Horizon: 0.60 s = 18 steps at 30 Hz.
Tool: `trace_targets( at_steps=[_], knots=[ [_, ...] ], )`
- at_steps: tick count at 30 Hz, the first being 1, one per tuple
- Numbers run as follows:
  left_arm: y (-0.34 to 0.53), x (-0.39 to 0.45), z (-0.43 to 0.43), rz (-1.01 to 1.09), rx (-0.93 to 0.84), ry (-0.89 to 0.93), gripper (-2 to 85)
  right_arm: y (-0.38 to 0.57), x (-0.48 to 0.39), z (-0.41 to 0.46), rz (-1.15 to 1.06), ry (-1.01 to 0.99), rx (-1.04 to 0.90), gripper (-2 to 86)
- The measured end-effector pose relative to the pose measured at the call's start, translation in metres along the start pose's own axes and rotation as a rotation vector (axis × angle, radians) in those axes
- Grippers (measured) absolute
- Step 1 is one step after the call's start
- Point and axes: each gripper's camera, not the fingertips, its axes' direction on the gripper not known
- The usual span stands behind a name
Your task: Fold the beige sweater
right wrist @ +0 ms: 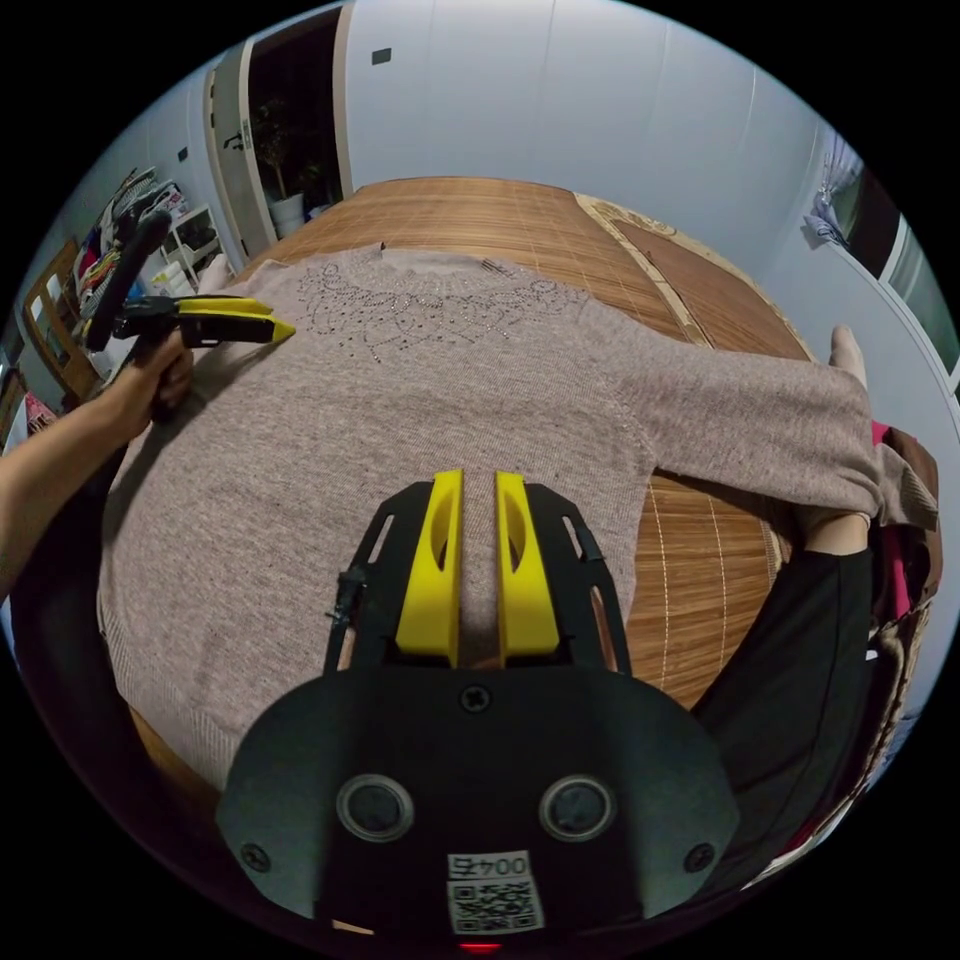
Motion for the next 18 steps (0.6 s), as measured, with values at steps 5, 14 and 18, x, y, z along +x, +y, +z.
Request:
trace_targets(
  at_steps=[5, 14, 18],
  knots=[
    [0.01, 0.003, 0.006, 0.008, 0.023, -0.007, 16.9, -0.004, 0.001, -0.003, -0.001, 0.0, 0.001, 6.4],
    [0.022, 0.006, 0.017, 0.005, 0.038, -0.019, 16.6, -0.062, 0.026, -0.032, -0.004, -0.076, 0.123, 6.5],
    [0.026, 0.009, 0.021, 0.004, 0.042, -0.022, 16.5, -0.158, 0.05, -0.011, -0.032, -0.047, 0.155, 5.6]
  ],
)
